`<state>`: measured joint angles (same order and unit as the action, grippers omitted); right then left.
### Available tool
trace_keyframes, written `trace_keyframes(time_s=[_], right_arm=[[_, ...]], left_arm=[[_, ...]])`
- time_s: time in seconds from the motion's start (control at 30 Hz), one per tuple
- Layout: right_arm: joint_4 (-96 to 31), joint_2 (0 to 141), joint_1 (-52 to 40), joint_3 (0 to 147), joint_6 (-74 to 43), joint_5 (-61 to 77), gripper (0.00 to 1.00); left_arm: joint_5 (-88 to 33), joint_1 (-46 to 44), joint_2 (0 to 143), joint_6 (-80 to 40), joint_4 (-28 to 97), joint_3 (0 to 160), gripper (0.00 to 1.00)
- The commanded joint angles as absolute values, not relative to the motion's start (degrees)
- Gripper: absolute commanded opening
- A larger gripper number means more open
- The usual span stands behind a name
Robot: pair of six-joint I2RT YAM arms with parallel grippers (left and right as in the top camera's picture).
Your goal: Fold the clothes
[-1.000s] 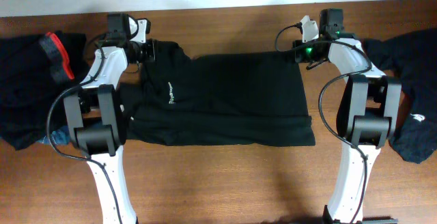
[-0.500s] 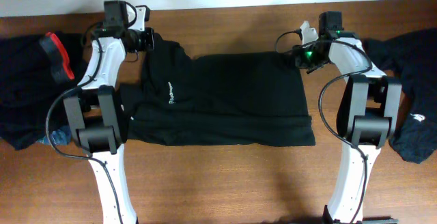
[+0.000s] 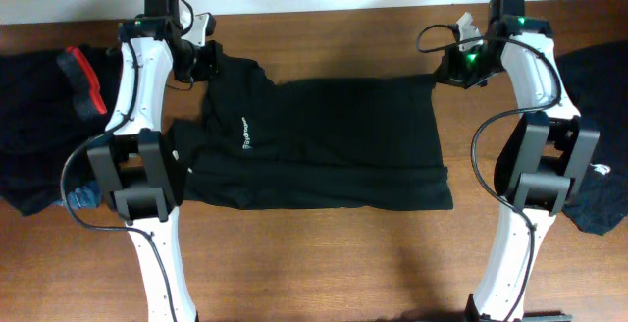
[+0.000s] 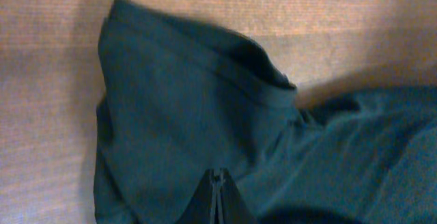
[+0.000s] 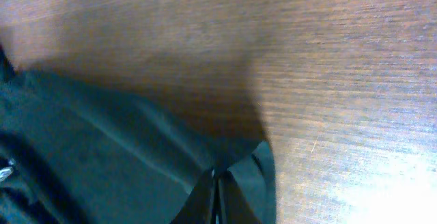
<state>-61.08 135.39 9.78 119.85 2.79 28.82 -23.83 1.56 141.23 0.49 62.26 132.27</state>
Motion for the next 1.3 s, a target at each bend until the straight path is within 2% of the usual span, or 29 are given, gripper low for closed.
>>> trace_keyframes(time_s=[0.0, 0.2, 0.23, 0.27, 0.3, 0.37, 0.43, 0.53, 0.83, 0.9, 0.93, 0.97, 1.03, 1.1, 1.27], right_arm=[[-63.0, 133.3, 9.9, 123.7, 2.9, 30.2, 0.04], [-65.5, 133.3, 9.9, 125.5, 4.2, 30.2, 0.04], [-65.7, 133.3, 9.9, 125.5, 4.2, 30.2, 0.04], [-65.9, 133.3, 9.8, 125.5, 4.2, 30.2, 0.04], [-65.9, 133.3, 9.8, 125.5, 4.2, 30.2, 0.04], [-65.9, 133.3, 9.8, 125.5, 4.2, 30.2, 0.04], [-65.9, 133.3, 9.8, 125.5, 4.2, 30.2, 0.04], [-65.9, 133.3, 9.8, 125.5, 4.2, 30.2, 0.04], [-65.8, 133.3, 9.8, 125.5, 4.2, 30.1, 0.04], [-65.8, 133.3, 9.8, 125.5, 4.2, 29.8, 0.04], [-65.8, 133.3, 9.8, 125.5, 4.2, 29.8, 0.04], [-65.8, 133.3, 9.8, 125.5, 4.2, 29.8, 0.04], [-65.8, 133.3, 9.8, 125.5, 4.2, 29.7, 0.04], [-65.8, 133.3, 9.8, 125.5, 4.2, 29.7, 0.04], [-65.8, 133.3, 9.8, 125.5, 4.2, 29.3, 0.04]], left_arm=[[-24.7, 2.5, 140.9, 2.5, 64.8, 135.4, 0.01], [-24.6, 2.8, 139.4, 5.7, 65.6, 135.8, 0.01], [-24.6, 2.8, 139.7, 5.7, 65.6, 135.8, 0.04], [-24.2, 2.8, 139.9, 5.7, 65.5, 135.8, 0.31], [-23.6, 2.8, 140.0, 5.7, 65.0, 135.8, 0.41], [-21.3, 2.8, 140.6, 5.7, 63.1, 135.8, 0.54], [-18.9, 2.8, 141.6, 5.7, 60.7, 135.8, 0.6], [-17.7, 2.8, 143.9, 5.7, 58.0, 135.8, 0.64], [-19.7, 2.8, 151.2, 5.7, 54.0, 135.8, 0.65], [-21.9, 2.7, 152.0, 5.7, 53.8, 135.8, 0.63], [-23.1, 2.7, 152.3, 5.7, 53.6, 135.8, 0.57], [-23.9, 2.7, 152.3, 5.7, 53.5, 135.8, 0.47], [-25.6, 2.6, 152.2, 5.7, 53.4, 135.9, 0.17], [-27.7, 2.7, 152.1, 5.7, 53.5, 136.2, 0.03], [-30.3, 3.1, 152.0, 5.7, 55.6, 139.1, 0.0]])
